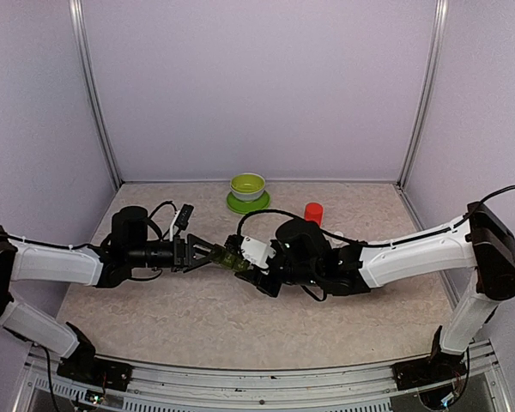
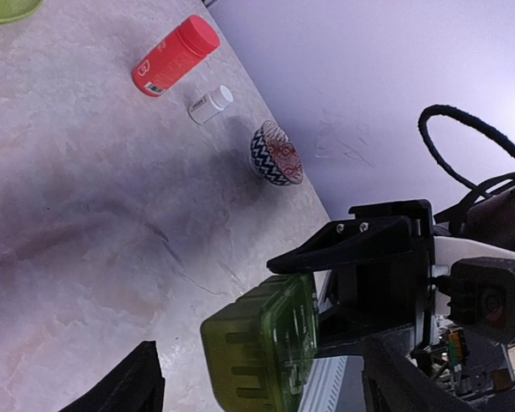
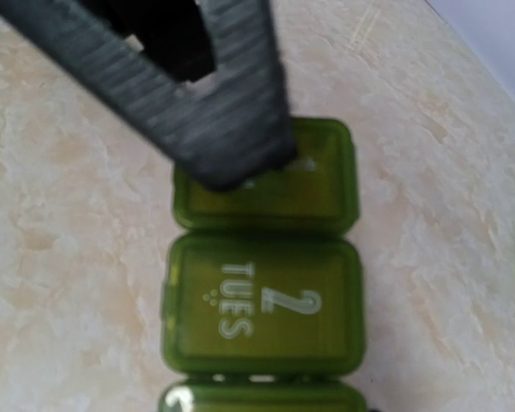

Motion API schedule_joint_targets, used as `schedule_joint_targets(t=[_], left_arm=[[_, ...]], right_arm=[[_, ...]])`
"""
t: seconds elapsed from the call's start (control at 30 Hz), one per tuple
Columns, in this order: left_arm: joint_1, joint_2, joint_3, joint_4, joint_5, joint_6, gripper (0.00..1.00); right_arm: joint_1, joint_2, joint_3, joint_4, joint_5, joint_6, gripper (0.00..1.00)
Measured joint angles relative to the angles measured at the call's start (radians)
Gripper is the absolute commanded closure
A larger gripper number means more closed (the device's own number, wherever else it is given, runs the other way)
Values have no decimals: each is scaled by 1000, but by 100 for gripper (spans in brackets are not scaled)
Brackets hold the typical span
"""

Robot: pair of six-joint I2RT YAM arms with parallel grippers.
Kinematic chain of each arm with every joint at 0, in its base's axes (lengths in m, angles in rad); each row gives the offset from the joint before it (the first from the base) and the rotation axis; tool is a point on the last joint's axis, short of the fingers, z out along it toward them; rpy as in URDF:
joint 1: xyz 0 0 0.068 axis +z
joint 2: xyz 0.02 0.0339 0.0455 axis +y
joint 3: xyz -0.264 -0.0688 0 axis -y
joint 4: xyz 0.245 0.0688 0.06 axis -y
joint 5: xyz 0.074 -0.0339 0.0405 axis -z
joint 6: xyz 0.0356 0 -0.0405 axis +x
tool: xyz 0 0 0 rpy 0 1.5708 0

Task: Sort the pills into containers
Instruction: Pass from the right arm to the left, then pass from the left arm to the right

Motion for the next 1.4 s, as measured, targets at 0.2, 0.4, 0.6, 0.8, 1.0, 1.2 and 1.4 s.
schedule_joint_targets(t=[0.2, 0.4, 0.6, 0.8, 1.0, 1.2, 1.4], left_arm=[[-19, 40, 0, 82, 43, -39, 41], [-21, 57, 0, 108, 51, -53, 55], [-21, 64, 0, 123, 50, -57, 71], [-21, 72, 0, 137, 54, -80, 84], [-24, 73, 0, 156, 65, -92, 82], [-26, 74, 0, 167, 79, -90, 80], [-26, 74, 0, 169, 93, -84, 80]], right_arm=[[14, -1, -16, 8, 38, -5, 70], [18, -11, -37, 27, 61, -11, 70], [19, -14, -38, 40, 72, -15, 69], [20, -24, -53, 52, 82, -26, 67], [21, -41, -68, 65, 90, -32, 35], [21, -70, -73, 69, 92, 2, 3], [21, -139, -92, 68, 24, 75, 0]])
